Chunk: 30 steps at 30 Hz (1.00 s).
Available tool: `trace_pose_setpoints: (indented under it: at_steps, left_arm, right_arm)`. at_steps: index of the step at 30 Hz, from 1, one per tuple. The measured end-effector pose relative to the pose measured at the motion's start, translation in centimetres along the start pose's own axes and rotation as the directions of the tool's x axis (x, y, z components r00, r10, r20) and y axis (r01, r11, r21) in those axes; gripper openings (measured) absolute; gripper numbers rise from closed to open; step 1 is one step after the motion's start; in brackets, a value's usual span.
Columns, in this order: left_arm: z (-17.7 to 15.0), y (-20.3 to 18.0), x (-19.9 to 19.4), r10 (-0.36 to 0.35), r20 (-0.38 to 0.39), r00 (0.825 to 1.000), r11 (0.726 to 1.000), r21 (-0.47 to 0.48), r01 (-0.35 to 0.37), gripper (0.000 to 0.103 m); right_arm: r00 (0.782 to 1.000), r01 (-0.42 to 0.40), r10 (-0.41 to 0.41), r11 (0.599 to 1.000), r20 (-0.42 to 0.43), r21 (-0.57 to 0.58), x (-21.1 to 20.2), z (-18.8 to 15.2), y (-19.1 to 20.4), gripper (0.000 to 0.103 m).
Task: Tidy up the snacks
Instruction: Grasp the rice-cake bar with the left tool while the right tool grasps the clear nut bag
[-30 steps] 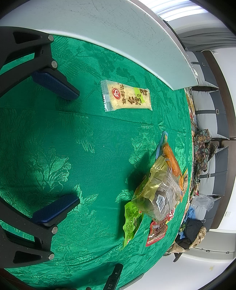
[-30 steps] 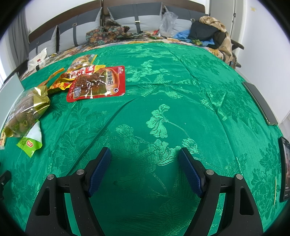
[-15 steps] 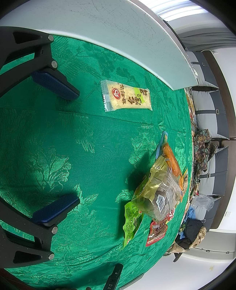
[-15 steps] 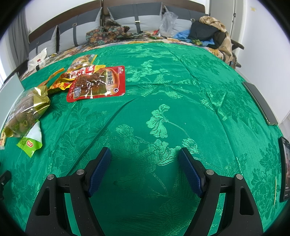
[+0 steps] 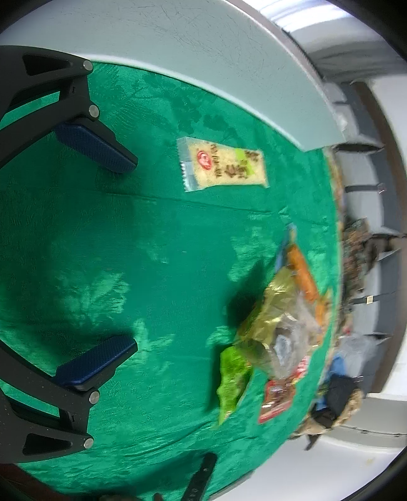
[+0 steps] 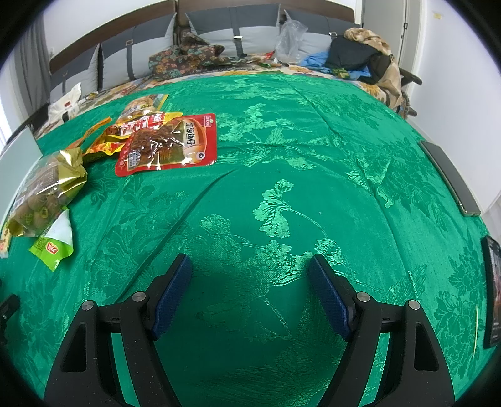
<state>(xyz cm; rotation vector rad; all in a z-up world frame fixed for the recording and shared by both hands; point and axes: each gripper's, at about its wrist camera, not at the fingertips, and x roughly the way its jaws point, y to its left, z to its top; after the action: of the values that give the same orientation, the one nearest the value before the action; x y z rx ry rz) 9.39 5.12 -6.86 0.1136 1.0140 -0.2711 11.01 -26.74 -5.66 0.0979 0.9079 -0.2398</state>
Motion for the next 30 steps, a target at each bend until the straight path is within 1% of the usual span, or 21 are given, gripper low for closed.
trace_pose_setpoints:
  at_steps: [1, 3, 4, 6, 8, 11, 14, 16, 19, 21, 24, 26, 27, 28, 29, 30]
  left_arm:
    - [0.4, 0.5, -0.3, -0.017, -0.028, 0.999, 0.999, -0.030, 0.016, 0.102]
    - [0.9, 1.5, -1.5, -0.048, -0.003, 0.999, 0.996, -0.074, 0.047, 0.102]
    - [1.8, 2.2, -2.4, -0.058, 0.026, 0.998, 0.993, -0.100, 0.060, 0.102]
    - [3.2, 3.0, -3.1, -0.049, 0.040, 0.998, 0.992, -0.115, 0.053, 0.102]
    - [5.2, 3.9, -2.9, -0.014, 0.027, 1.000, 0.993, -0.113, 0.017, 0.102]
    - [7.5, 4.9, -1.3, 0.039, -0.026, 0.999, 0.995, -0.096, -0.042, 0.102]
    - [8.4, 5.7, 1.1, 0.080, -0.085, 0.993, 0.993, -0.081, -0.087, 0.102]
    - [8.6, 6.4, 2.4, 0.085, -0.120, 0.989, 0.990, -0.100, -0.098, 0.101]
    - [8.5, 7.2, 4.3, 0.069, -0.174, 0.982, 0.985, -0.144, -0.094, 0.097]
    - [8.4, 7.4, 5.0, 0.062, -0.186, 0.981, 0.983, -0.161, -0.092, 0.097]
    - [8.2, 7.6, 5.1, 0.074, -0.169, 0.983, 0.979, -0.175, -0.104, 0.097]
    - [8.2, 7.4, 4.9, 0.083, -0.159, 0.984, 0.980, -0.166, -0.109, 0.091]
    - [8.1, 7.2, 4.6, 0.079, -0.139, 0.987, 0.983, -0.156, -0.101, 0.078]
    - [8.1, 7.1, 4.3, 0.075, -0.125, 0.989, 0.985, -0.148, -0.094, 0.062]
    - [8.1, 6.9, 4.0, 0.073, -0.119, 0.990, 0.986, -0.140, -0.090, 0.053]
    - [8.2, 6.7, 3.9, 0.074, -0.117, 0.990, 0.987, -0.136, -0.090, 0.033]
  right_arm:
    - [1.000, 0.000, 0.000, 1.000, 0.000, 0.000, 0.0, 0.0, 0.0, 0.081]
    - [1.000, 0.000, 0.000, 1.000, 0.000, 0.000, 0.0, 0.0, 0.0, 0.081]
    - [1.000, -0.002, 0.002, 1.000, 0.000, 0.000, 0.0, 0.0, 0.0, 0.081]
    - [1.000, -0.003, 0.003, 1.000, -0.001, 0.000, 0.1, 0.0, 0.0, 0.081]
    - [1.000, -0.003, 0.003, 1.000, 0.000, 0.000, 0.0, 0.0, 0.0, 0.081]
    - [1.000, -0.003, 0.003, 1.000, 0.000, 0.000, 0.1, 0.0, 0.0, 0.082]
    - [1.000, -0.004, 0.004, 1.000, 0.000, 0.001, 0.1, 0.0, 0.0, 0.082]
    - [1.000, -0.004, 0.004, 1.000, 0.000, 0.001, 0.1, 0.0, 0.0, 0.082]
    - [1.000, -0.004, 0.004, 1.000, 0.000, 0.001, 0.1, 0.0, 0.0, 0.082]
    - [1.000, -0.004, 0.004, 1.000, 0.000, 0.001, 0.1, 0.0, 0.0, 0.082]
    - [1.000, -0.004, 0.004, 1.000, 0.000, 0.001, 0.1, 0.0, 0.0, 0.082]
    - [1.000, -0.004, 0.004, 1.000, 0.000, 0.001, 0.1, 0.0, 0.0, 0.082]
    - [1.000, -0.004, 0.004, 1.000, 0.000, 0.001, 0.1, 0.0, 0.0, 0.082]
    - [1.000, -0.004, 0.004, 1.000, 0.000, 0.001, 0.1, 0.0, 0.0, 0.082]
    - [1.000, -0.004, 0.004, 1.000, 0.000, 0.001, 0.1, 0.0, 0.0, 0.082]
    - [1.000, -0.004, 0.004, 1.000, 0.000, 0.001, 0.1, 0.0, 0.0, 0.082]
